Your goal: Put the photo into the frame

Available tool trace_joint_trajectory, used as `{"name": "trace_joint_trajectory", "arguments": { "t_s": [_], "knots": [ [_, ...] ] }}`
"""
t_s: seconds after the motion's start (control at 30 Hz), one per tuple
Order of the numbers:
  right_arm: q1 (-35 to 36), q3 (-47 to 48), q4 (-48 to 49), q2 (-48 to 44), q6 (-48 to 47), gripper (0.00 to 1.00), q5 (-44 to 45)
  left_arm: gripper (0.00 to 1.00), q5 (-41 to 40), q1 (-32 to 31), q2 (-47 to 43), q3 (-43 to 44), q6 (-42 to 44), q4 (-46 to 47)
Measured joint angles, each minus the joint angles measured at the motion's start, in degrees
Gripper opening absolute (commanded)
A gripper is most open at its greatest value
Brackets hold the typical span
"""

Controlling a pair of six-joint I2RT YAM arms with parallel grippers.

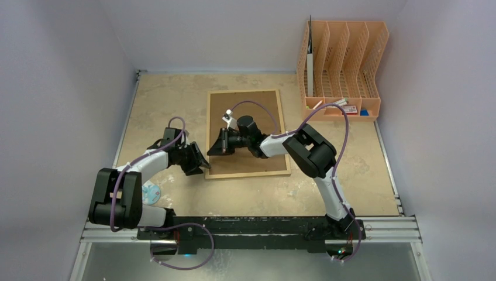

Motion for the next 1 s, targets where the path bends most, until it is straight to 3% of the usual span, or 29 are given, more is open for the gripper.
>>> {"name": "trace_joint_trajectory", "arguments": {
  "t_s": [0.1,0.2,0.43,0.6,1.0],
  "knots": [
    [0.0,0.1,0.9,0.1,0.7,0.22,-0.2,0.36,0.0,0.0,0.5,0.0,0.0,0.8],
    [0.0,0.1,0.7,0.7,1.0,0.24,-0.1,0.33,0.1,0.0,1.5,0.1,0.0,1.7],
    [-0.3,0.8,-0.7,3.0,1.0,0.14,0.3,0.29,0.3,0.0,2.1,0.2,0.1,2.4],
    [-0.6,1.8,-0.9,4.3,1.2,0.0,-0.2,0.28,0.5,0.0,2.1,0.2,0.1,2.6],
    [-1.5,0.3,5.2,4.5,3.7,0.0,-1.4,0.27,0.5,0.0,2.2,0.2,0.1,2.6]
  ]
}}
